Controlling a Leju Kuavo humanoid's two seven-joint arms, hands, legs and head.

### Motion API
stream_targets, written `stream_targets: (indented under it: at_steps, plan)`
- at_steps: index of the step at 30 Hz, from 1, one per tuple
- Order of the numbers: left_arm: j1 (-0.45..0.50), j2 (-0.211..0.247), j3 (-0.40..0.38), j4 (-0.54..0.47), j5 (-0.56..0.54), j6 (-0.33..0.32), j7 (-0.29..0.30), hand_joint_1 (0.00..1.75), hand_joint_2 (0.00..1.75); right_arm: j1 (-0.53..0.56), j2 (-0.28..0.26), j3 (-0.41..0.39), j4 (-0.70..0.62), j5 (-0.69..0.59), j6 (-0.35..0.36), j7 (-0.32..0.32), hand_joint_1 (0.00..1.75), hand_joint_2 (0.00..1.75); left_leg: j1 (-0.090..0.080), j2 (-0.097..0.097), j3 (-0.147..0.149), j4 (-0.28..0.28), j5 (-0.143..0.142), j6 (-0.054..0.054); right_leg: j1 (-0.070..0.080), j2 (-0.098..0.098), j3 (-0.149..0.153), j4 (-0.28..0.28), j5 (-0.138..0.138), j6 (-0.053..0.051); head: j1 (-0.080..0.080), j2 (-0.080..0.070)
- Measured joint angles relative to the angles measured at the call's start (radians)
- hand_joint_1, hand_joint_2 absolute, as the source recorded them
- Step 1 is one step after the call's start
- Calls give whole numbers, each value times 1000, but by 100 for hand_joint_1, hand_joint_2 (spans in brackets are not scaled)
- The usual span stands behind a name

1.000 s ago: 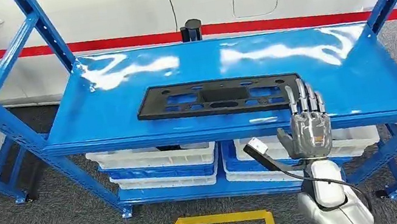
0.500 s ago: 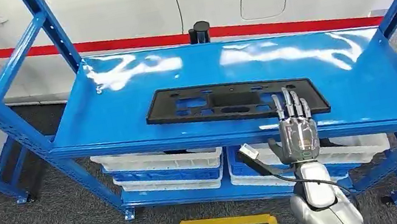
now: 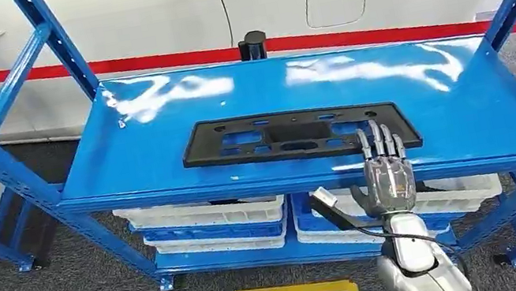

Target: Take the parts from the cabinet and place them on the table.

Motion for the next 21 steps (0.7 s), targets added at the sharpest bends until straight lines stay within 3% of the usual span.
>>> stream_targets:
  at_steps: [3,4,5,7,8,9,10,11,13,14,15,18,19,20,21]
  plan:
    - [2,0,0,0,-1,0,0,0,0,0,-3,0,-1,0,-1,7,0,175,-10,1,1,-5,4,26,-5,1,4,-8,2,22,-2,0]
    - [2,-2,0,0,-1,0,0,0,0,2,-9,0,-6,0,-5,16,0,175,-2,5,15,-11,11,35,-7,0,-7,6,-3,25,-1,0]
    - [1,-1,0,0,-3,1,0,0,0,4,-11,4,-10,0,-9,26,0,175,-5,4,17,-12,13,42,-7,-1,-24,46,-23,23,0,0]
    - [2,-1,0,0,-7,3,0,0,0,15,-28,15,-23,0,-24,60,0,175,-8,4,16,-11,11,48,-7,-1,-113,213,-87,15,1,0]
    - [2,0,0,0,-12,3,1,0,0,20,-40,21,-34,0,-30,79,0,175,-9,4,16,-10,10,50,-7,-1,-156,290,-107,17,2,0]
    - [3,-1,0,0,-13,3,2,0,0,27,-53,29,-46,0,-37,95,0,175,-11,4,18,-11,8,52,-7,-1,-184,330,-111,22,1,0]
    - [4,-2,0,0,-17,3,2,0,0,31,-64,38,-58,0,-39,110,0,175,-11,3,20,-10,5,52,-7,-1,-186,315,-96,29,2,0]
    - [3,-2,0,0,-20,2,3,0,0,36,-76,49,-71,0,-39,123,0,175,-10,2,24,-10,3,51,-8,-1,-159,246,-60,40,1,0]
    - [2,-5,0,0,-21,1,3,0,0,44,-100,72,-96,0,-39,164,0,175,-10,1,32,-10,-4,45,-10,-3,-69,53,13,52,2,0]
    - [2,-4,0,0,-22,1,3,0,0,45,-112,86,-109,0,-39,183,0,175,-15,2,30,-10,-8,39,-8,-3,-46,2,28,44,2,0]
    - [1,-4,0,0,-22,1,3,0,0,46,-120,99,-121,0,-39,201,0,175,-21,2,25,-9,-17,32,-3,-3,-37,-3,34,33,0,0]
    - [-3,-3,0,0,-23,1,3,0,0,45,-148,136,-142,0,-39,250,0,175,-16,7,28,-13,-23,15,1,2,-38,0,32,5,0,0]
    - [-5,-2,0,0,-23,1,3,0,0,46,-155,146,-148,0,-39,259,0,175,-12,8,30,-2,-26,9,-13,3,-34,-9,40,-6,0,0]
    - [-5,-1,0,0,-24,1,3,0,0,45,-160,154,-151,0,-40,267,0,175,-11,7,17,28,-47,3,-13,3,-33,-9,39,-14,0,0]
    - [-5,-2,0,0,-24,1,3,0,0,44,-164,161,-154,0,-40,273,0,175,-10,6,-15,92,-91,-2,-13,3,-33,-9,40,-24,-1,0]
